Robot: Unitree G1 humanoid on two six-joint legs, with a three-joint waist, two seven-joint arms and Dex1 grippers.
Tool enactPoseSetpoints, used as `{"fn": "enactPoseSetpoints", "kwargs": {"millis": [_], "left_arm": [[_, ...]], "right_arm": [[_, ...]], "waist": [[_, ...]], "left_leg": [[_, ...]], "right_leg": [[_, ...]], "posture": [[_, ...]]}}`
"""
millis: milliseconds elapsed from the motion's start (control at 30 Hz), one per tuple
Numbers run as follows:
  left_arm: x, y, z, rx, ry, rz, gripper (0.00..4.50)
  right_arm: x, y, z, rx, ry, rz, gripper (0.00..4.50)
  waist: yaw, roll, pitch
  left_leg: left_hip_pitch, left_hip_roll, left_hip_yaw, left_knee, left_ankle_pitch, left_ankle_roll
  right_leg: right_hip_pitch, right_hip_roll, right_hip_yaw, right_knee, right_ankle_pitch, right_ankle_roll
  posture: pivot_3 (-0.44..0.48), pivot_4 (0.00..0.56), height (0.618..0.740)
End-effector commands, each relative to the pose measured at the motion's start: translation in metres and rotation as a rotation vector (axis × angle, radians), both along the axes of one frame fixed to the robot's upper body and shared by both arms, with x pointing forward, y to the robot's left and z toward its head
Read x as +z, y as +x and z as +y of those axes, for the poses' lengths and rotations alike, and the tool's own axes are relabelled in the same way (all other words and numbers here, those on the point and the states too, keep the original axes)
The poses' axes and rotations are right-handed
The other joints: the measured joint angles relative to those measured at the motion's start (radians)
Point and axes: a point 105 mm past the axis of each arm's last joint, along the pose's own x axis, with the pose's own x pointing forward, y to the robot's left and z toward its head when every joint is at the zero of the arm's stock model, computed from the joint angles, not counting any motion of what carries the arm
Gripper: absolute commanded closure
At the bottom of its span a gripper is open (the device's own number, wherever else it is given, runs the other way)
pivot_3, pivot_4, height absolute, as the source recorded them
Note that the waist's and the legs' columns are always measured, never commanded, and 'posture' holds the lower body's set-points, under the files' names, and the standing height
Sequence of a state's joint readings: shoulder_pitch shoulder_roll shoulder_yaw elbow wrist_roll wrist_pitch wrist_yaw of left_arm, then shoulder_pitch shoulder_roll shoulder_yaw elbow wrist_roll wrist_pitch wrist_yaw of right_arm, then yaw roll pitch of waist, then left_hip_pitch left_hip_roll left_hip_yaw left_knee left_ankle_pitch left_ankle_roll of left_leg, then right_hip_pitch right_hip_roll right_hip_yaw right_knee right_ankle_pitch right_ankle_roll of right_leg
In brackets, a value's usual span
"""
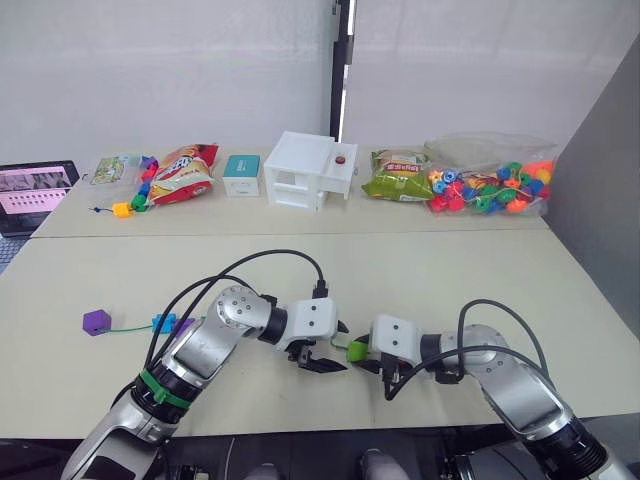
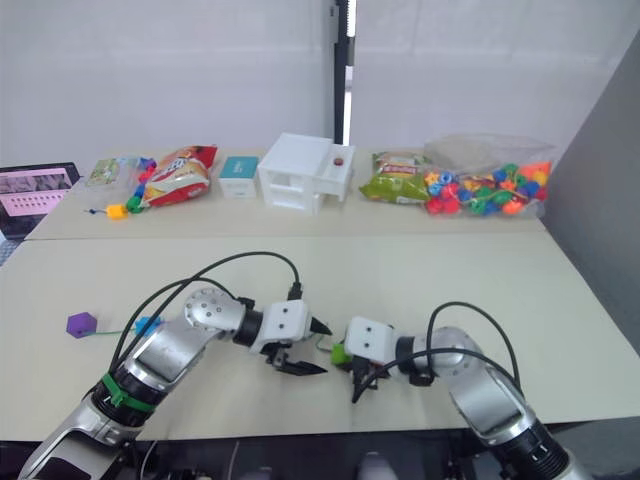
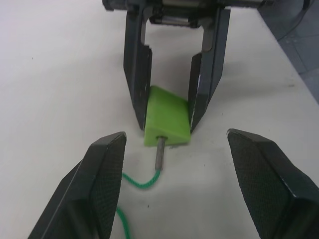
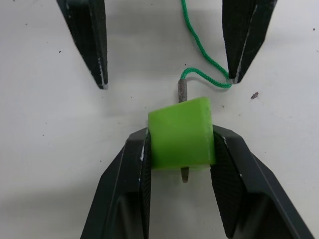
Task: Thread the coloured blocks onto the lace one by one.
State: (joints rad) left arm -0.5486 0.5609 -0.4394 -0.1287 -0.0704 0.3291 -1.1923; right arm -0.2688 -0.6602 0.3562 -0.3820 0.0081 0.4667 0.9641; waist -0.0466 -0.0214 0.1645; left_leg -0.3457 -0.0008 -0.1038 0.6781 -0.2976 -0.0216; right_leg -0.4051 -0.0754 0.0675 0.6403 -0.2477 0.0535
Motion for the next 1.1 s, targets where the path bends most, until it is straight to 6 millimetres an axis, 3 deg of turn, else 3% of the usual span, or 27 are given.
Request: {"fn": "enactPoseSetpoints", "kwargs": {"millis": [33, 233, 567, 800, 967, 1100], "left_arm": [[0.011, 0.01, 0.009, 0.016, -0.001, -0.054, 1.09], [0.014, 0.013, 0.009, -0.036, -0.015, -0.059, 1.09], [-0.001, 0.032, 0.014, -0.171, 0.064, -0.108, 1.09], [-0.007, 0.042, 0.001, -0.238, 0.067, -0.047, 1.09], [-0.02, 0.041, -0.008, -0.261, 0.1, 0.039, 1.09], [-0.029, 0.035, 0.002, -0.294, 0.17, 0.068, 1.09]], "right_arm": [[-0.018, -0.015, 0.008, 0.042, -0.017, 0.084, 3.36], [-0.017, -0.013, 0.009, 0.035, -0.011, 0.077, 3.36], [-0.016, -0.014, 0.01, 0.034, -0.004, 0.082, 3.36], [-0.017, -0.017, 0.011, 0.025, 0.001, 0.086, 3.36], [-0.016, -0.018, 0.013, 0.02, 0.007, 0.087, 3.36], [-0.014, -0.017, 0.011, 0.012, 0.006, 0.083, 3.36]], "waist": [[0.0, 0.0, 0.0], [0.0, 0.0, 0.0], [0.002, 0.0, 0.0], [0.001, 0.0, 0.0], [0.0, 0.0, 0.0], [0.0, 0.0, 0.0]], "left_leg": [[0.0, 0.0, 0.0, 0.0, 0.0, 0.0], [0.0, 0.0, 0.0, 0.0, 0.0, 0.0], [0.0, 0.0, 0.0, 0.0, 0.0, 0.0], [0.0, 0.0, 0.0, 0.0, 0.0, 0.001], [0.0, 0.0, 0.0, 0.0, -0.001, 0.001], [0.0, 0.0, 0.0, 0.0, -0.001, 0.002]], "right_leg": [[0.0, 0.0, 0.0, 0.0, 0.0, 0.0], [0.0, 0.0, 0.0, 0.0, 0.0, 0.0], [0.0, 0.0, 0.0, 0.0, 0.0, 0.0], [0.0, 0.0, 0.0, 0.0, 0.0, 0.0], [0.0, 0.0, 0.0, 0.0, 0.0, 0.0], [0.0, 0.0, 0.0, 0.001, 0.0, 0.0]], "posture": [[0.0, 0.15, 0.74], [0.0, 0.15, 0.74], [0.0, 0.15, 0.74], [0.0, 0.15, 0.74], [0.0, 0.15, 0.74], [0.0, 0.15, 0.74]]}}
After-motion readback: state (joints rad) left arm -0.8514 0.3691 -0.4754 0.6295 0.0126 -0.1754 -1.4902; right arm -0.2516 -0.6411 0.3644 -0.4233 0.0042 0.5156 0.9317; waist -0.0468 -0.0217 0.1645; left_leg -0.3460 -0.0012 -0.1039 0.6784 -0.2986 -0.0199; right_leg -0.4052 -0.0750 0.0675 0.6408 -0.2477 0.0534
